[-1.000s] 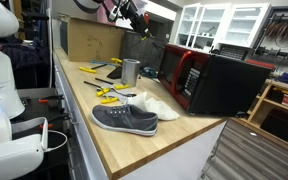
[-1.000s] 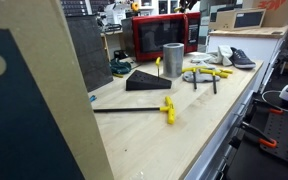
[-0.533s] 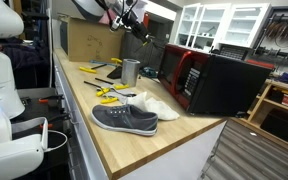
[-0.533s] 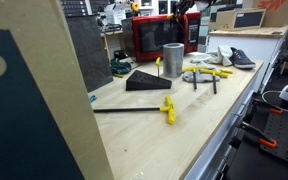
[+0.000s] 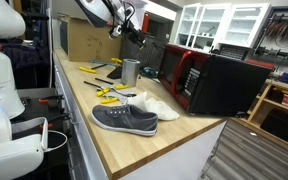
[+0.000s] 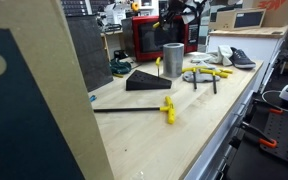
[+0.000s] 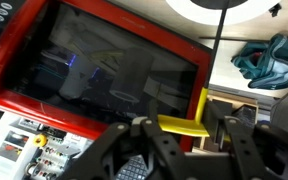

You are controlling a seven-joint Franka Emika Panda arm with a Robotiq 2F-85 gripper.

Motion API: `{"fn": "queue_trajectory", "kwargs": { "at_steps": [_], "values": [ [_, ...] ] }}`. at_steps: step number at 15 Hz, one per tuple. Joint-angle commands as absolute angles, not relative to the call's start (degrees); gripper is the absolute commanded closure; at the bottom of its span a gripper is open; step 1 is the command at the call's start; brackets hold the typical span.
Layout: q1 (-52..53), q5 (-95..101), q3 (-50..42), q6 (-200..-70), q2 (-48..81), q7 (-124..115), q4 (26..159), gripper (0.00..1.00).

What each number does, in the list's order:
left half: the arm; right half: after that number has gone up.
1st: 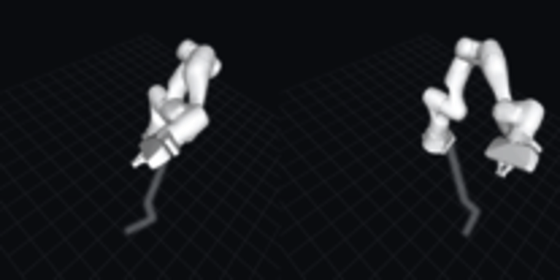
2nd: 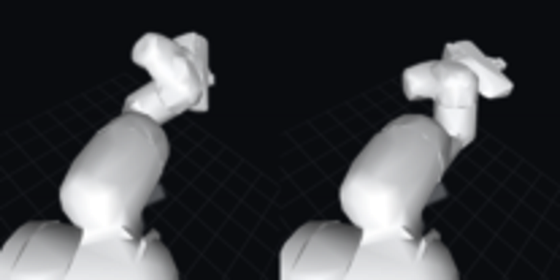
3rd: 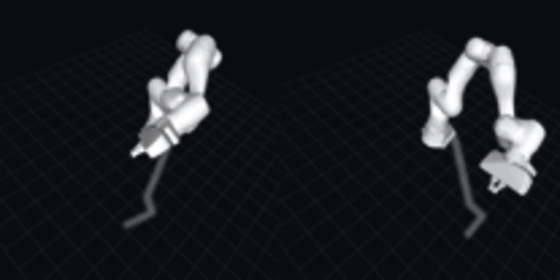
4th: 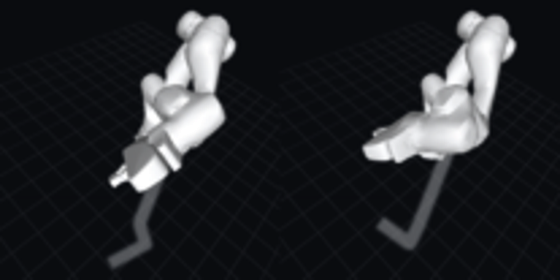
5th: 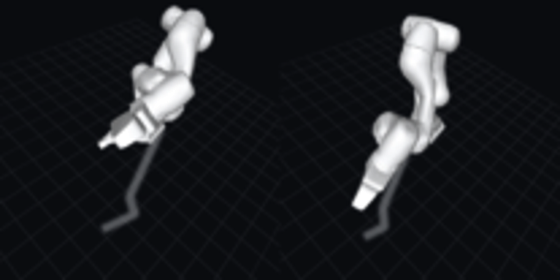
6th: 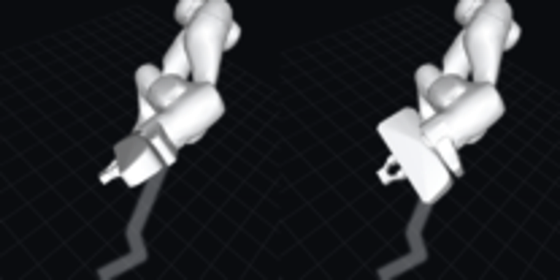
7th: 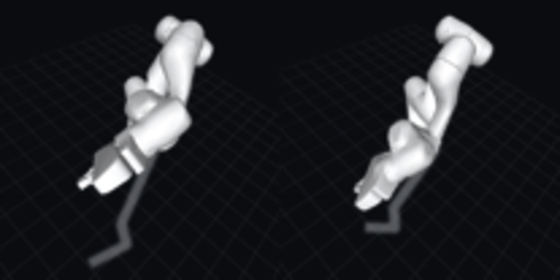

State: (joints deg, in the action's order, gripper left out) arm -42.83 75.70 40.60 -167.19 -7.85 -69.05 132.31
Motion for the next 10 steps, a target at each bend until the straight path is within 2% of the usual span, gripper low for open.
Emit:
{"fn": "queue_trajectory", "kwargs": {
  "at_steps": [1, 10],
  "values": [
    [-44.43, 87.43, 42.14, -165.12, -2.82, -77.41, 128.17, 0.76],
    [-43.4, 101.14, 41.43, -165.52, 0.13, -87.26, 129.46, 0.76]
  ]
}}
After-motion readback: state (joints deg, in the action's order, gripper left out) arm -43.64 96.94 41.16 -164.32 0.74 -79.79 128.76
